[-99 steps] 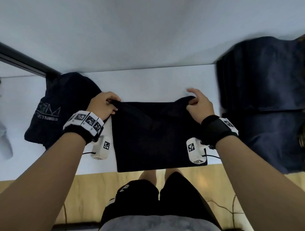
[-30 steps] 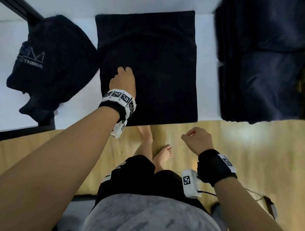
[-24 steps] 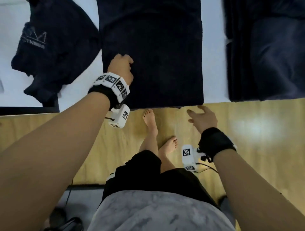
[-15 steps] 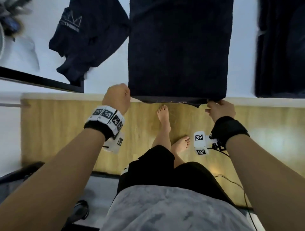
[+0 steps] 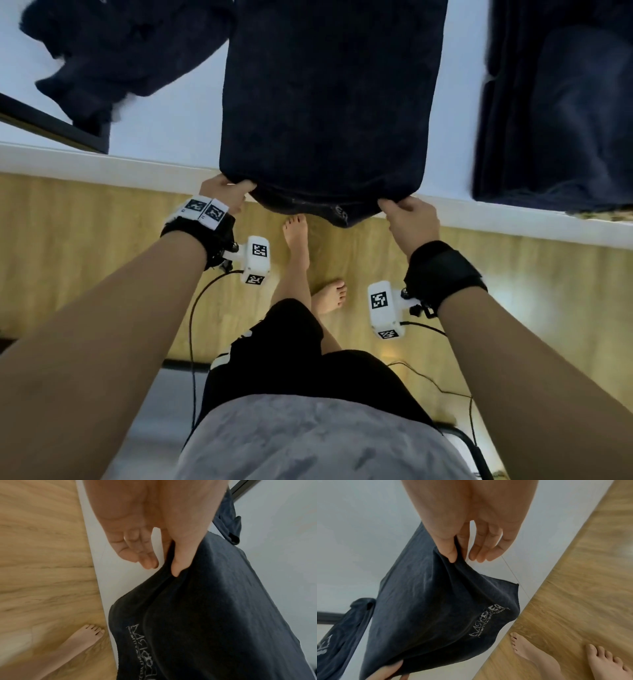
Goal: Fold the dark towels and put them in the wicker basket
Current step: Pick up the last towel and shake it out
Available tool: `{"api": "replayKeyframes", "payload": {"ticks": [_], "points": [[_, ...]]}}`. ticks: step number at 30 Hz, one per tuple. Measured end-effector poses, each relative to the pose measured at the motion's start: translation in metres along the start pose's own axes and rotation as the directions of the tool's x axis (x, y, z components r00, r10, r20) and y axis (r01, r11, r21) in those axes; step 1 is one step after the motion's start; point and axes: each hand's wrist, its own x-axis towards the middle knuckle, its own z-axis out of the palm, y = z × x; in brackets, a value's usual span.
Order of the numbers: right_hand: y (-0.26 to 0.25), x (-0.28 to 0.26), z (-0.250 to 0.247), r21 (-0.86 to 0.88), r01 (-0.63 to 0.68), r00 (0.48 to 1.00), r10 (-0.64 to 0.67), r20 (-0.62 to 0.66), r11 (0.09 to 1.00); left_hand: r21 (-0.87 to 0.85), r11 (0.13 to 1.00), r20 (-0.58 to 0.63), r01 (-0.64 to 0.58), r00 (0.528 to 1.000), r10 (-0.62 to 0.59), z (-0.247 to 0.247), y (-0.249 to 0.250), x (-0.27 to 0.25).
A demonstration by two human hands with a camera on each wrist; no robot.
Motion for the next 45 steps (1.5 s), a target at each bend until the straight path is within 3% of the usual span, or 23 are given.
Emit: {"api": "replayKeyframes", "payload": {"ticks": [2, 7, 14, 19, 23, 28, 31, 35, 39, 45], "points": [[-0.004, -0.006, -0.004, -0.013, 0.027, 0.999, -0.028, -0.022, 1.000, 0.043, 0.999, 0.003, -0.026, 1.000, 0.026, -0.004, 0.002, -0.011], [-0.025, -0.016, -0.024, 0.162, 0.051, 0.994, -0.034, -0.107, 0.986, -0.065, 0.995, 0.007, -0.071, 0.997, 0.071, -0.028, 0.025, -0.043], [-0.075, -0.007, -0.058, 0.242, 0.250, 0.953, -0.195, -0.231, 0.938, -0.407, 0.891, 0.018, -0.202, 0.973, 0.229, -0.066, 0.083, -0.080], [-0.111, 0.012, -0.073, 0.299, 0.361, 0.925, -0.299, -0.235, 0.883, -0.460, 0.821, -0.145, -0.338, 0.941, 0.306, -0.068, 0.128, -0.071], [-0.135, 0.036, -0.071, 0.315, 0.327, 0.941, -0.275, -0.198, 0.891, -0.412, 0.798, -0.225, -0.439, 0.898, 0.378, -0.058, 0.154, -0.055], [-0.155, 0.073, -0.064, 0.399, 0.223, 0.971, -0.166, -0.171, 0.890, -0.450, 0.822, -0.105, -0.350, 0.934, 0.340, -0.053, 0.182, -0.029], [-0.162, 0.095, -0.056, 0.402, 0.156, 0.985, -0.108, -0.138, 0.902, -0.424, 0.856, -0.012, -0.294, 0.947, 0.320, -0.052, 0.195, -0.011], [-0.159, 0.112, -0.043, 0.243, 0.104, 0.992, -0.083, -0.092, 0.965, -0.249, 0.927, 0.064, -0.281, 0.950, 0.305, -0.049, 0.189, 0.010], [-0.147, 0.100, -0.034, 0.105, 0.133, 0.985, -0.120, -0.127, 0.986, 0.012, 0.952, -0.009, -0.306, 0.952, 0.306, -0.051, 0.164, 0.015], [-0.105, 0.054, -0.029, 0.059, 0.104, 0.967, -0.087, -0.239, 0.993, 0.102, 0.969, -0.045, -0.223, 0.972, 0.229, -0.053, 0.111, 0.001]]}}
